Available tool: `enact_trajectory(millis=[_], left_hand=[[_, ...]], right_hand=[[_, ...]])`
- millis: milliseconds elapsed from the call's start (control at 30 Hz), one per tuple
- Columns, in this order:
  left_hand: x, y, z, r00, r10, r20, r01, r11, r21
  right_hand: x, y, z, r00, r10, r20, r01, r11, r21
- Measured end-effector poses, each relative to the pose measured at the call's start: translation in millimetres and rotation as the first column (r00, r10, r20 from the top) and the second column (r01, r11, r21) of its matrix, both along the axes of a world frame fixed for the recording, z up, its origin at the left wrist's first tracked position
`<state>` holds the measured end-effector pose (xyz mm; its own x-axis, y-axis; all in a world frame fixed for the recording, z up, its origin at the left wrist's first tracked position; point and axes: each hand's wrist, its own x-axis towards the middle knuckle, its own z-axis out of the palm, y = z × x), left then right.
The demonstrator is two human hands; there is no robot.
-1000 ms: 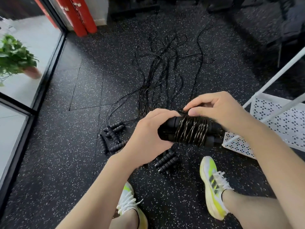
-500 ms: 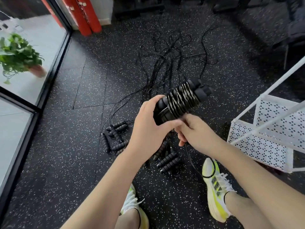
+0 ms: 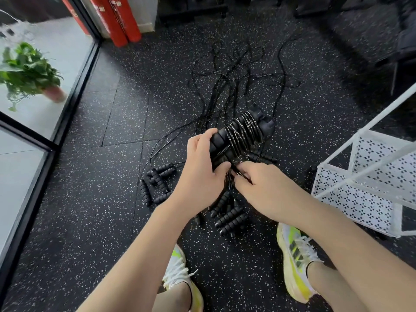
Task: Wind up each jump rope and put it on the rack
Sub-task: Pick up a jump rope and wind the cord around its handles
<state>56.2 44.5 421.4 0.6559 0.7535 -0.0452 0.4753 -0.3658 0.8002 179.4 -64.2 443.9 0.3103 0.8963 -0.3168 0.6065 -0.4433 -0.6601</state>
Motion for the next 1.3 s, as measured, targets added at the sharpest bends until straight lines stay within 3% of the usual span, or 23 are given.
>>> enact_trajectory(millis=[133, 333, 600, 833, 967, 1167, 1200, 1233, 1300], left_hand=[[-4, 5, -1, 1.0, -0.011, -0.007, 0.011, 0.999, 0.051], [-9, 13, -1, 0.994, -0.096, -0.056, 0.1, 0.992, 0.077], [-11, 13, 2, 0.963, -0.257, -0.084, 0.256, 0.966, -0.025], [-16, 13, 12, 0.915, -0.404, 0.015, 0.398, 0.894, -0.206], [-20, 15, 15, 0.881, -0.456, 0.124, 0.466, 0.793, -0.392], [-20, 15, 16, 0.845, -0.35, 0.405, 0.531, 0.643, -0.552], [-18, 14, 16, 0.84, -0.31, 0.444, 0.53, 0.641, -0.555], [-16, 13, 15, 0.837, -0.267, 0.479, 0.525, 0.639, -0.562], [-12, 11, 14, 0.826, -0.174, 0.536, 0.513, 0.626, -0.588]], right_hand=[[3, -7, 15, 0.996, 0.048, 0.071, -0.049, 0.999, 0.009], [18, -11, 34, 0.989, 0.069, 0.131, -0.091, 0.982, 0.168], [44, -9, 30, 0.977, 0.007, 0.211, -0.089, 0.921, 0.379], [70, -5, 23, 0.999, 0.033, 0.032, -0.043, 0.918, 0.393], [74, -5, 19, 0.986, 0.108, -0.127, -0.058, 0.935, 0.35], [70, -2, 12, 0.856, 0.045, -0.516, 0.136, 0.941, 0.309], [65, 0, 10, 0.81, 0.116, -0.575, 0.053, 0.962, 0.269], [60, 1, 9, 0.861, 0.193, -0.47, -0.059, 0.957, 0.286], [58, -10, -7, 0.887, 0.289, -0.36, -0.272, 0.957, 0.099]])
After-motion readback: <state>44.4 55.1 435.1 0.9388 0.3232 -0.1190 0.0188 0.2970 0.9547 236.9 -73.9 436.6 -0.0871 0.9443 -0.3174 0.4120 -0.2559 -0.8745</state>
